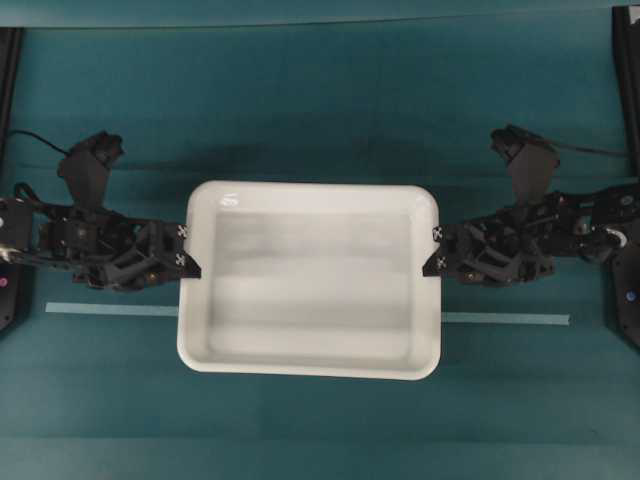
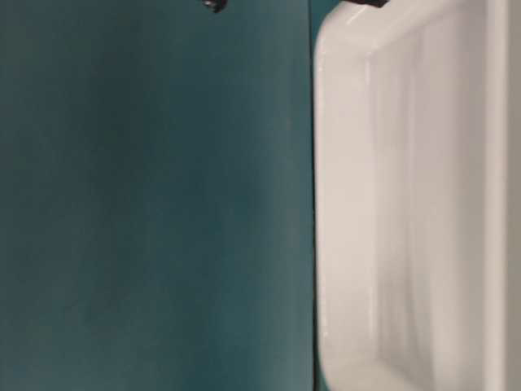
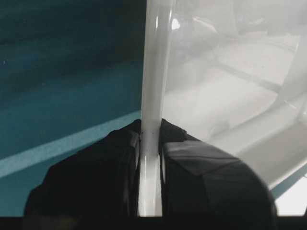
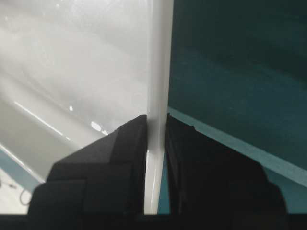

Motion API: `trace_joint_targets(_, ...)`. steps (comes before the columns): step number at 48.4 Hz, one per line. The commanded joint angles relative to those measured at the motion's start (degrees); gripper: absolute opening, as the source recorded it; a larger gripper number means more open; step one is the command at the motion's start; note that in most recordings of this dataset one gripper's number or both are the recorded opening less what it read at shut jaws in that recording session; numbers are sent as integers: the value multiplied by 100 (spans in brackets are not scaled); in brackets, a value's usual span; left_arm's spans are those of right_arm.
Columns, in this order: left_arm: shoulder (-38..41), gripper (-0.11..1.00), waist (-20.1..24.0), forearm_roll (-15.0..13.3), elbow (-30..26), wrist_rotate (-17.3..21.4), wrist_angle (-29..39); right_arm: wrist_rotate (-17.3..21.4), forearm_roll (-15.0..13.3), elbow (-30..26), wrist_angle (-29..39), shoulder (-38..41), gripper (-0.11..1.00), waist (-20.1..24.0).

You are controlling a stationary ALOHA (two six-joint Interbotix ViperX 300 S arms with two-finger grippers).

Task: Lift the white case with both hands.
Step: 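Set the tray down on the table with both grippers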

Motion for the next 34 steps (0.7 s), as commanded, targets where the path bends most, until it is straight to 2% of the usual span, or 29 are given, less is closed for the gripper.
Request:
trace_joint_targets(1, 413, 6, 53, 18, 404, -44, 9, -114, 9, 422, 0, 316, 10, -18)
trace_joint_targets(13, 1020, 5, 62, 18, 308, -88, -299, -114, 0, 457, -519, 826, 10, 9)
trace_joint_targets(22, 1055, 5, 62, 18, 343, -88, -281, -114, 0, 598, -905, 1116, 10, 9)
trace_joint_targets(34, 1081, 5, 62, 9, 308, -88, -281, -114, -26, 633, -932, 1178, 10, -18)
